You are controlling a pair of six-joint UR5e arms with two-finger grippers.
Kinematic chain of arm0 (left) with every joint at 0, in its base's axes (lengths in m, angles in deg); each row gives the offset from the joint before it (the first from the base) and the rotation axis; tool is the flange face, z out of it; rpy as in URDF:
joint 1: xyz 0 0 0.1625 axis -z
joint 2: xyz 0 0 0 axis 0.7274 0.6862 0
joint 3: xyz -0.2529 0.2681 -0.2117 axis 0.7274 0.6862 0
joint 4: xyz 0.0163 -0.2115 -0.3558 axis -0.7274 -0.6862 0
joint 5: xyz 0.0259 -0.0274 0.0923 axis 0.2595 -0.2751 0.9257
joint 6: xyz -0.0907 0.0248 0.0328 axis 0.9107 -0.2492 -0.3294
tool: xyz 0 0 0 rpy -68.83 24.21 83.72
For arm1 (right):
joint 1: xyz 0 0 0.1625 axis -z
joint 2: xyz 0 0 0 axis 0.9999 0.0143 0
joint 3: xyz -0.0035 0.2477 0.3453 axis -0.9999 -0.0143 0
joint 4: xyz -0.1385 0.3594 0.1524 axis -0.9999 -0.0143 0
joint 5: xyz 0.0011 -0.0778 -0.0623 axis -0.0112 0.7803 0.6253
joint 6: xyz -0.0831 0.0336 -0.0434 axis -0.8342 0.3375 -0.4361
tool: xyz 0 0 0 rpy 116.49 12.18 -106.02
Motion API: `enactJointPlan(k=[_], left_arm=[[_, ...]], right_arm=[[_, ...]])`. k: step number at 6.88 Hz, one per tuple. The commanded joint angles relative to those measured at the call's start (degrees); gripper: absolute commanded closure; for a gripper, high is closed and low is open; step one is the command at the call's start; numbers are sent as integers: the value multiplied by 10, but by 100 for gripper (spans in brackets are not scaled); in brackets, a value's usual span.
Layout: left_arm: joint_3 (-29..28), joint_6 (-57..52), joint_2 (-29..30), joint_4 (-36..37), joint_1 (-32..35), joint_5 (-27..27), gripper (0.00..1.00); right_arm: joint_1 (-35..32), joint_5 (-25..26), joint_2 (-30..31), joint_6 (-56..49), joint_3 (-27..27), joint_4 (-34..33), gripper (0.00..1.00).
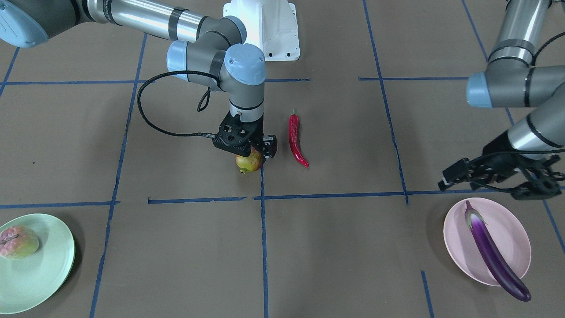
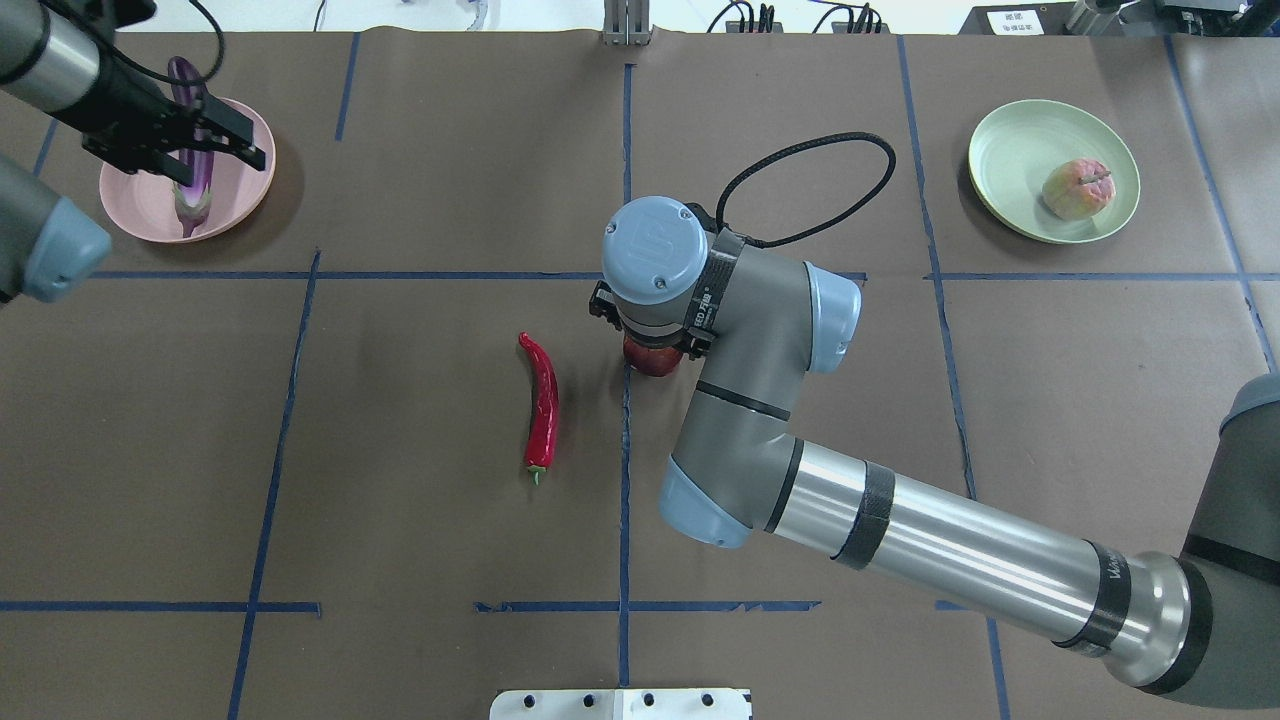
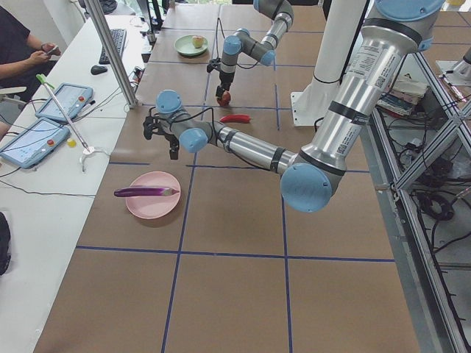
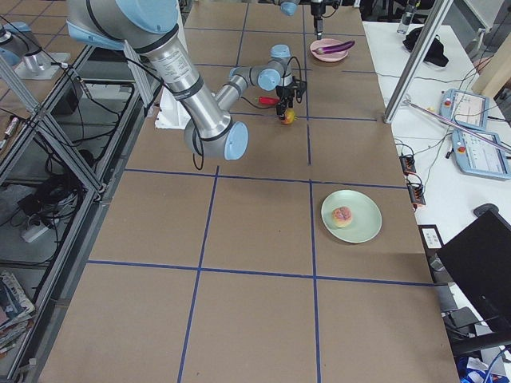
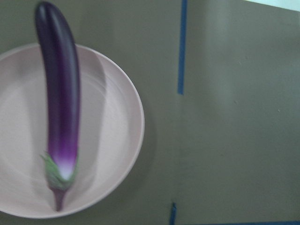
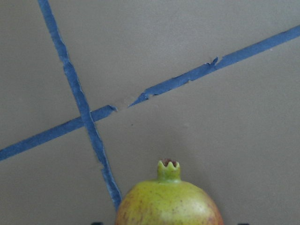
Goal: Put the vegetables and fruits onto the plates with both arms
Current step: 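Lift the pomegranate with the right gripper while the left gripper reaches for the red chili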
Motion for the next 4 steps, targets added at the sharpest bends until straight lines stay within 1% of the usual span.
enactJointPlan(k=[1,2,3,4], left_arm=[[63,78,3,3,-115,58,0],[80,88,4,5,-161,91,0],[83,89,20,13,-224,143,0],[83,89,60,78,-266,188,0]], right_arm=[[0,-1,2,6,-16,32,48],[0,-4,5,4,-15,32,92],[-11,-10,6,-2,-7,32,98],[-49,-42,16,-8,-5,31,98]])
